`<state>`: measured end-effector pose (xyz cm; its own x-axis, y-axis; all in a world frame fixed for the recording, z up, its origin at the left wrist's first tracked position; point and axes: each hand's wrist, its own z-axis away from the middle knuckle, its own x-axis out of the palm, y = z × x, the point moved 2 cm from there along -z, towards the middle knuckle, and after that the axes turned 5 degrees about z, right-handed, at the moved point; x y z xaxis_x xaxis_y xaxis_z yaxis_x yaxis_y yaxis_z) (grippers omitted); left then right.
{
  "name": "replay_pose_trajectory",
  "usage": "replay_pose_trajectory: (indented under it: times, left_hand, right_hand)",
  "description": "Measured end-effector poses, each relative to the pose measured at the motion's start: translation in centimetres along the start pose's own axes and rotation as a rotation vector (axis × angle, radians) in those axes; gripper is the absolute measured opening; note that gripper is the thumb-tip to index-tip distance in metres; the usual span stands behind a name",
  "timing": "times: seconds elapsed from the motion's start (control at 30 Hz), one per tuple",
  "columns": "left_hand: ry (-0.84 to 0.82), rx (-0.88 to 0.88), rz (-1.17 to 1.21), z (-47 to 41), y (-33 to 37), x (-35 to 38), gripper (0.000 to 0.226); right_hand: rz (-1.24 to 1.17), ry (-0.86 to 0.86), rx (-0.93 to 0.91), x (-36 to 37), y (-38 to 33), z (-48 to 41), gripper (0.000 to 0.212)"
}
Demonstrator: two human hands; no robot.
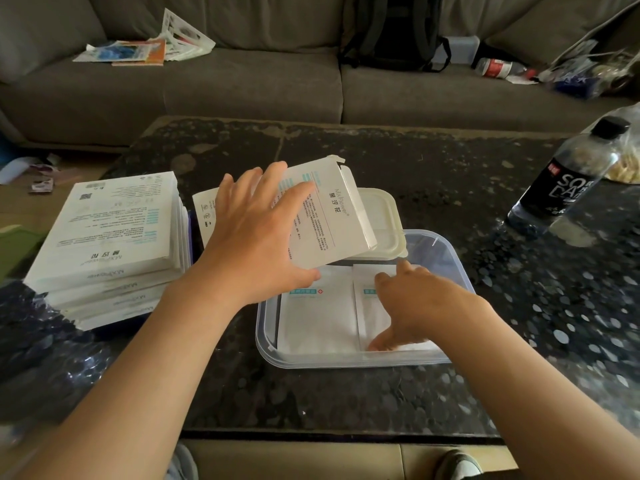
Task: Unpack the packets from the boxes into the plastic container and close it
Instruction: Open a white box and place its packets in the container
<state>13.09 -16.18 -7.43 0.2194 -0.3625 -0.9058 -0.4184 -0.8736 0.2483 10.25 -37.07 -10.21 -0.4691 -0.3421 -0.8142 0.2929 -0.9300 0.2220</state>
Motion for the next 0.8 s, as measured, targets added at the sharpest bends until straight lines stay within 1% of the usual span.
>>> replay_pose_trajectory:
  times: [0.37, 0.43, 0.53, 0.6, 0.7, 0.8]
  left_hand:
    - [-0.031, 0.006, -0.021, 0.0, 0.2, 0.1, 0.108]
    - [-0.03, 0.005, -0.016, -0.1, 0.2, 0.1, 0.108]
    - [-0.035, 0.006, -0.01, -0.1, 0.2, 0.1, 0.108]
    - [-0.037, 0.007, -0.011, -0.1, 0.3, 0.1, 0.108]
    - [-0.04, 0.008, -0.016, -0.2, 0.4, 0.0, 0.108]
    - [-0.035, 0.015, -0.02, -0.1, 0.4, 0.0, 0.107]
  right_hand:
    - [-0.001, 0.045, 0.003, 0.4, -0.3, 0.5, 0.088]
    - [-0.013, 0.068, -0.005, 0.3, -0.1, 0.6, 0.091]
    - [-0.043, 0.087, -0.032, 0.4, 0.0, 0.5, 0.11]
    - [-0.065, 0.068, -0.043, 0.7, 0.0, 0.2, 0.115]
    - [-0.084, 0.022, -0.046, 1.2, 0.0, -0.3, 0.111]
    - [-0.06, 0.04, -0.048, 1.4, 0.0, -0.6, 0.109]
